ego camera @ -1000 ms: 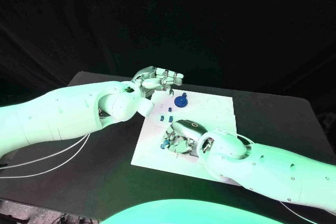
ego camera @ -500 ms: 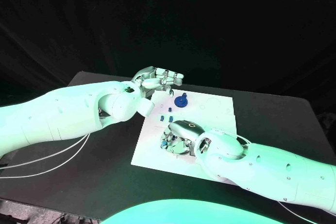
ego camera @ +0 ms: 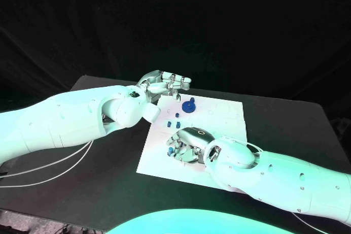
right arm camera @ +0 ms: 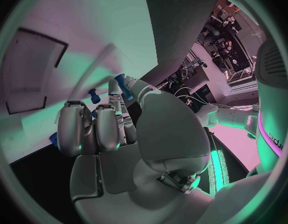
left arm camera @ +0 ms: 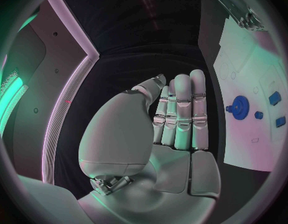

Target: Assemble the parts on the task board

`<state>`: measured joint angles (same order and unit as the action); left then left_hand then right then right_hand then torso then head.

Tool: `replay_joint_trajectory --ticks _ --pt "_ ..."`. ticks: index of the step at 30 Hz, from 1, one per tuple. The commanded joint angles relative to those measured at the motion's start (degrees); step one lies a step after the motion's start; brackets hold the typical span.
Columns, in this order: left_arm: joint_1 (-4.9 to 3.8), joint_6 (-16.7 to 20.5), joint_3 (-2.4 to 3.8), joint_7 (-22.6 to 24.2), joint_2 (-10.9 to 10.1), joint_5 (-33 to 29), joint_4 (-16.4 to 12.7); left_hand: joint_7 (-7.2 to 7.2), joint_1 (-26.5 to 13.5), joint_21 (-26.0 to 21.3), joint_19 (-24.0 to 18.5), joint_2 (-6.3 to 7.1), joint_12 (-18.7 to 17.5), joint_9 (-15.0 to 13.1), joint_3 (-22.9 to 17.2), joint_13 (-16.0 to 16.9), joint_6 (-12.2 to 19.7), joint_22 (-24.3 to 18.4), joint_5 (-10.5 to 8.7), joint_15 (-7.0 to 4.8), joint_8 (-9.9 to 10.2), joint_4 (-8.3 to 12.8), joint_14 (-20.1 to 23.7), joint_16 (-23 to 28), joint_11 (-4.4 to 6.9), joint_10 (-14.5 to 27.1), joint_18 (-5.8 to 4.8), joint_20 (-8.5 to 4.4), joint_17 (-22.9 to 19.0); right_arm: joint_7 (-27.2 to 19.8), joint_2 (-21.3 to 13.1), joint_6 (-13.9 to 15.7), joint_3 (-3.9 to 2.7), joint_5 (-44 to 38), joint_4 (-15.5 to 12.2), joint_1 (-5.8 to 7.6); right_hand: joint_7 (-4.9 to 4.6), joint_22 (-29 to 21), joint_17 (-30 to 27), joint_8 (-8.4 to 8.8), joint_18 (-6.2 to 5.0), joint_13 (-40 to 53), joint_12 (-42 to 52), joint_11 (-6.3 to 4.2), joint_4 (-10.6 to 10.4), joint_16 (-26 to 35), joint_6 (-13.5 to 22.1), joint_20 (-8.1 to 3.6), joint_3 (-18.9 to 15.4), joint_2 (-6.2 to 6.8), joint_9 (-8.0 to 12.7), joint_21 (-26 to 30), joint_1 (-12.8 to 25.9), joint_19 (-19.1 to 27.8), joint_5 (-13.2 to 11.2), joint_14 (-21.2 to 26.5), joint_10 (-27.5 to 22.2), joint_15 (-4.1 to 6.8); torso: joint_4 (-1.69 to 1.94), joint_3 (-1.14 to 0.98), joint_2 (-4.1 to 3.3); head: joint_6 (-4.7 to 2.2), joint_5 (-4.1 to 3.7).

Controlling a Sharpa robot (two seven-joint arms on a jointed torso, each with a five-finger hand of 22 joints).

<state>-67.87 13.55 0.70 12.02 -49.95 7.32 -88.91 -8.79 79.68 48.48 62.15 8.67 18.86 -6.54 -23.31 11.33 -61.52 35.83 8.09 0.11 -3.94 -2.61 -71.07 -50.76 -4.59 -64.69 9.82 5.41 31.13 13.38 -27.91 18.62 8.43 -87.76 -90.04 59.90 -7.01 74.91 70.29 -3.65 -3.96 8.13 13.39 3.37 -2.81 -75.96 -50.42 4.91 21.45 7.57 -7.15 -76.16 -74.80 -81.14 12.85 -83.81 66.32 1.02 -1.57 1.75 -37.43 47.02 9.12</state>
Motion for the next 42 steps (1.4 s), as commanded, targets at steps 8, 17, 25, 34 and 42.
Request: replay_joint_trajectory --ticks 8,17,25,34,42 --pt "-0.04 -0.89 0.04 0.18 -0.13 0.11 -0.09 0.02 -0.09 -0.22 0.52 -0.42 0.13 0.08 0.12 0.09 0.16 -0.05 -0.25 0.08 0.0 0.35 0.28 -0.12 0.07 0.52 0.78 -0.08 -0.08 -2.73 -4.75 7.93 -0.14 0.74 -5.81 0.27 0.61 4.23 0.24 -0.24 0.44 1.44 0.82 -0.66 -0.86 -0.57 3.37 -0.18 -3.77 1.8 0.89 -0.25 0.9 -0.46 -1.76 -2.72 0.61 0.54 -0.15 0.08 0.1 -0.23 -0.36" --pt "-0.04 -0.84 0.0 0.19 -0.32 0.11 -0.05 0.02 -0.09 -0.22 0.52 -0.42 0.13 0.08 0.12 0.09 0.16 -0.05 -0.25 0.08 0.0 0.35 0.28 -0.12 0.07 0.52 0.78 -0.08 -0.08 -7.19 -15.92 11.66 -0.62 14.26 -13.19 3.21 -0.54 4.32 -0.57 -5.63 0.41 5.87 6.73 -0.7 -1.04 -0.08 -8.15 -0.21 -4.55 -0.14 -1.39 0.06 -0.71 -0.44 -0.97 -2.58 6.41 0.53 -0.64 0.27 0.64 -0.96 -2.53" --pt "-0.01 -0.72 -0.43 0.2 -0.77 0.09 0.01 0.02 -0.11 -0.23 0.52 -0.43 0.13 0.08 0.13 0.1 0.17 -0.05 -0.26 0.09 0.0 0.35 0.29 -0.12 0.06 0.54 0.78 -0.07 -0.08 -1.23 -27.76 7.14 -0.59 22.34 -15.8 4.01 2.53 9.21 6.16 -10.39 1.88 47.34 46.87 -3.15 -5.46 -5.42 -11.2 -1.99 -13.67 -1.27 -7.82 -5.79 4.67 -4.03 6.48 -3.96 10.04 2.41 -1.68 0.44 1.64 -0.94 -5.8" --pt "0.2 -0.7 -0.85 0.25 -0.94 0.05 0.22 0.02 -0.18 -0.27 0.52 -0.47 0.14 0.08 0.2 0.13 0.19 -0.08 -0.28 0.1 -0.01 0.32 0.33 -0.13 0.05 0.61 0.78 -0.07 -0.09 8.66 -34.2 6.62 -0.32 16.59 -19.99 1.47 2.35 11.14 9.57 -13.26 2.43 60.99 58.23 -3.03 -7.91 -7.91 -8.92 -2.01 -19.16 -2.87 -13.89 -8.03 4.86 -5.35 8.73 -4.39 11.81 2.48 -2.94 0.38 2.5 -0.3 -6.61" --pt "0.38 -0.9 -1.01 0.27 -0.78 -0.02 0.35 0.02 -0.18 -0.27 0.52 -0.47 0.14 0.08 0.2 0.13 0.19 -0.08 -0.28 0.1 -0.01 0.32 0.33 -0.13 0.05 0.61 0.78 -0.07 -0.09 15.31 -32.84 7.54 -0.15 11.83 -19.42 -0.25 2.23 11.47 10.08 -13.86 2.51 61.96 58.55 -2.95 -9.52 -8.31 -7.97 -1.92 -22.06 -2.53 -15.9 -8.34 5.52 -5.54 9.19 -4.43 11.57 2.36 -3.02 0.33 2.58 -0.15 -6.95"
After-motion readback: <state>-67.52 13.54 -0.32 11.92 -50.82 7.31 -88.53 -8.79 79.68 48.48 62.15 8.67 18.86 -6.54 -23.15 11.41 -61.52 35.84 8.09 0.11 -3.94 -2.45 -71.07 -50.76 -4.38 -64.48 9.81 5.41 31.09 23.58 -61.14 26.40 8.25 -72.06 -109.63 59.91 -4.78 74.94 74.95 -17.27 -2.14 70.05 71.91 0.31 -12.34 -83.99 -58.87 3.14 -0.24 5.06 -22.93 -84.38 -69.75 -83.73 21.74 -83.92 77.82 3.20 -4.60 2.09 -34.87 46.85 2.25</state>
